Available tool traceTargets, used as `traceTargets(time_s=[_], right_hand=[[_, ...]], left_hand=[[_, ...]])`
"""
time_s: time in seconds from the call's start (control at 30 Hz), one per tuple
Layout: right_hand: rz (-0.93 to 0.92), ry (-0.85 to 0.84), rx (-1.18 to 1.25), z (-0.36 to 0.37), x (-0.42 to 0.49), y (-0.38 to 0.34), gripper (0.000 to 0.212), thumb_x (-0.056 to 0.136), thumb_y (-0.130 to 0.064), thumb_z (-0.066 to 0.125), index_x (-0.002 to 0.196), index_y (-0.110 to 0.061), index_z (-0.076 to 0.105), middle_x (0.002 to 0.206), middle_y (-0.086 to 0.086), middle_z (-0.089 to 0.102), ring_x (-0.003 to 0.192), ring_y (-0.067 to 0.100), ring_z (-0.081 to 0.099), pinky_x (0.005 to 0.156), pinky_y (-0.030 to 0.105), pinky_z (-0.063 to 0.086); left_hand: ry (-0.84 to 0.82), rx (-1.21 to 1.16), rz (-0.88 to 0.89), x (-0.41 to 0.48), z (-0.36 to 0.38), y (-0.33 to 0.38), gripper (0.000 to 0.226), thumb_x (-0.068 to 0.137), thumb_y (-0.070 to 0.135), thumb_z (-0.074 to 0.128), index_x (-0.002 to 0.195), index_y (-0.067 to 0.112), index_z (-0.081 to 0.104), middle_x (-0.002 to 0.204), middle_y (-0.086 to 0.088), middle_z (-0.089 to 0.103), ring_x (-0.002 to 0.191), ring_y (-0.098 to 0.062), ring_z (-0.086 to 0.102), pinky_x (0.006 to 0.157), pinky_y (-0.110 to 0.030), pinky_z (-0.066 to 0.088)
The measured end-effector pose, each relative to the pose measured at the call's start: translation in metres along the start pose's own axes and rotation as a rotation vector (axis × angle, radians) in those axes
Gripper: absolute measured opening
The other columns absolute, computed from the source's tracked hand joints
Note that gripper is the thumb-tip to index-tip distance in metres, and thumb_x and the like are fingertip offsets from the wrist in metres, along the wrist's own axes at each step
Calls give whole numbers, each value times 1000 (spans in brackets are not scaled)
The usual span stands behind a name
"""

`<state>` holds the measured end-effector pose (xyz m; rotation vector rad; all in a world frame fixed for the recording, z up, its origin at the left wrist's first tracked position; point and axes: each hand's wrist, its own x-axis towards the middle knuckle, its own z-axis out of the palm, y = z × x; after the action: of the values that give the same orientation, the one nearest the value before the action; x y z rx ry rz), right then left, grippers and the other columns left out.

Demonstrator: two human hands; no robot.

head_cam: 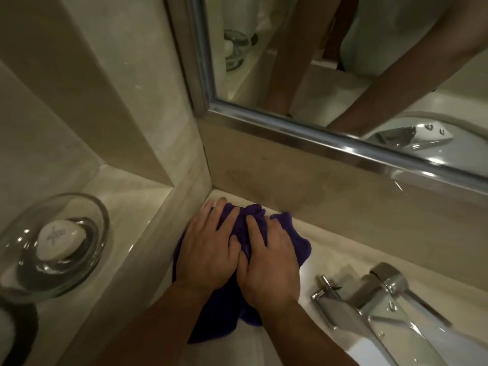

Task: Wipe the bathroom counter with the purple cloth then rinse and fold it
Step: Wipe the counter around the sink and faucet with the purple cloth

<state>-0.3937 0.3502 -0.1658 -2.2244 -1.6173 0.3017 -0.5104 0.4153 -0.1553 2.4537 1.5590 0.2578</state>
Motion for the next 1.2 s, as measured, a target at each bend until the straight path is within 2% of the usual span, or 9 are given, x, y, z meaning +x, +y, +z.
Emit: traceTargets(time_s=[0.2,0.3,0.47,0.63,0.73,0.87,0.97,1.03,1.2], right_hand=[[-3,65,-61,3,28,-2,49,98,-52,38,140,-29,51,131,6,58,119,26,51,104,44,44],[2,116,-105,4,36,-3,47,97,-51,38,136,-31,54,122,6,60,112,27,52,99,44,45],[-6,151,-135,3,40,-3,46,94,-49,39,133,-30,56,113,6,61,105,28,55,95,45,45],[0,146,-108,0,35,-4,46,93,-47,42,134,-31,56,116,7,61,107,28,55,96,45,43],[36,110,-159,-3,20,1,50,93,-50,41,140,-32,51,132,9,56,121,29,51,110,52,34],[93,17,-149,-14,-11,10,59,94,-60,28,147,-37,39,160,17,27,146,38,26,120,53,18],[101,-49,-95,-25,-33,15,63,94,-62,23,152,-38,32,164,22,11,151,39,12,121,48,12],[71,-108,-62,-27,-44,18,64,95,-61,20,153,-37,27,164,22,9,152,37,9,122,46,9],[-23,-105,-65,-27,-77,21,59,98,-54,31,152,-30,32,161,17,26,148,36,23,121,47,23]], left_hand=[[76,-43,19,27,-1,-2,52,91,26,34,135,9,57,131,-13,55,116,-26,52,103,-39,43],[107,-44,40,36,2,-3,49,92,25,35,128,5,61,123,-15,59,108,-29,56,93,-41,50],[134,-13,62,43,2,-3,46,90,25,36,120,7,64,119,-12,61,103,-27,56,80,-39,51],[149,-1,85,39,1,-2,45,89,26,36,119,7,64,116,-14,61,100,-30,56,85,-41,50],[142,2,106,27,2,1,46,91,28,37,125,10,62,122,-12,60,106,-28,54,91,-41,47],[126,-25,128,-3,6,13,48,91,28,38,129,9,61,127,-12,60,111,-28,55,98,-42,47],[110,-19,146,-24,7,22,47,92,27,39,130,9,60,127,-11,60,112,-27,56,99,-40,47],[92,-22,125,-37,6,26,49,92,28,36,131,11,59,129,-9,59,114,-26,55,101,-40,47],[92,-30,140,-72,10,27,49,91,27,37,133,11,56,131,-8,58,116,-24,54,103,-41,45]])
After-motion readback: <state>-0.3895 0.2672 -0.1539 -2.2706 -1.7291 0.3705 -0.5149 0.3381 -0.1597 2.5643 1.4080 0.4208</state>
